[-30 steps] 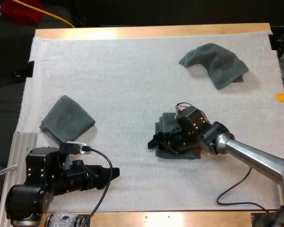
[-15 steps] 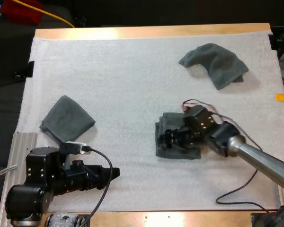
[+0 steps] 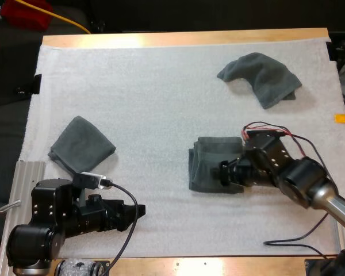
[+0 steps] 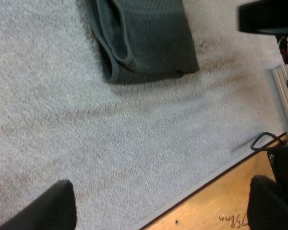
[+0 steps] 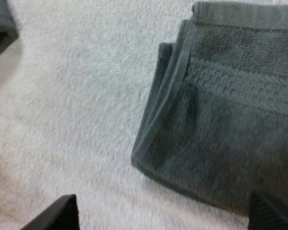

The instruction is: Pick towel from pile, fold and stack

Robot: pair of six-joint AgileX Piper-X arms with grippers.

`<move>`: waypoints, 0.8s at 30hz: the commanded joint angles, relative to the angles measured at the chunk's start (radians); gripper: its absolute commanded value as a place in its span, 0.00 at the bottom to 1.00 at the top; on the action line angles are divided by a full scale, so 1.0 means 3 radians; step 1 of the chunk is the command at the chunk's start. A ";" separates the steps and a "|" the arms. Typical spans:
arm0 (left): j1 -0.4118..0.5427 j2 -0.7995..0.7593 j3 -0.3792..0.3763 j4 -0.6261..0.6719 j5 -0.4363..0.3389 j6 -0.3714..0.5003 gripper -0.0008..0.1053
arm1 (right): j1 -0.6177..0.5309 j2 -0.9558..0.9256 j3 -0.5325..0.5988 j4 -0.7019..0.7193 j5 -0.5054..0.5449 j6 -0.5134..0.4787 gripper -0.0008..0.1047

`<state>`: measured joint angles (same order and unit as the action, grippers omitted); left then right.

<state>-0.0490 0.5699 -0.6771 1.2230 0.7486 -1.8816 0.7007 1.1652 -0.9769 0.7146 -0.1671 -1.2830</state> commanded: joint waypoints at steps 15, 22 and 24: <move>-0.0177 0.0143 -0.0021 -0.0443 0.0041 -0.0020 0.68 | 0.0007 -0.0783 -0.0020 0.0459 0.0193 -0.0076 0.66; -0.0177 0.0365 -0.0021 -0.0660 0.0064 -0.0020 0.68 | 0.0007 -0.0811 -0.0020 0.0459 0.0193 -0.0076 0.66; -0.0177 0.0438 -0.0021 -0.0780 0.0065 -0.0031 0.68 | 0.0007 -0.0811 -0.0020 0.0459 0.0193 -0.0076 0.66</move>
<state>-0.0992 0.6994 -0.6771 1.0100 0.7558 -1.8869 0.7007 0.9271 -0.9769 0.8477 -0.1115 -1.2941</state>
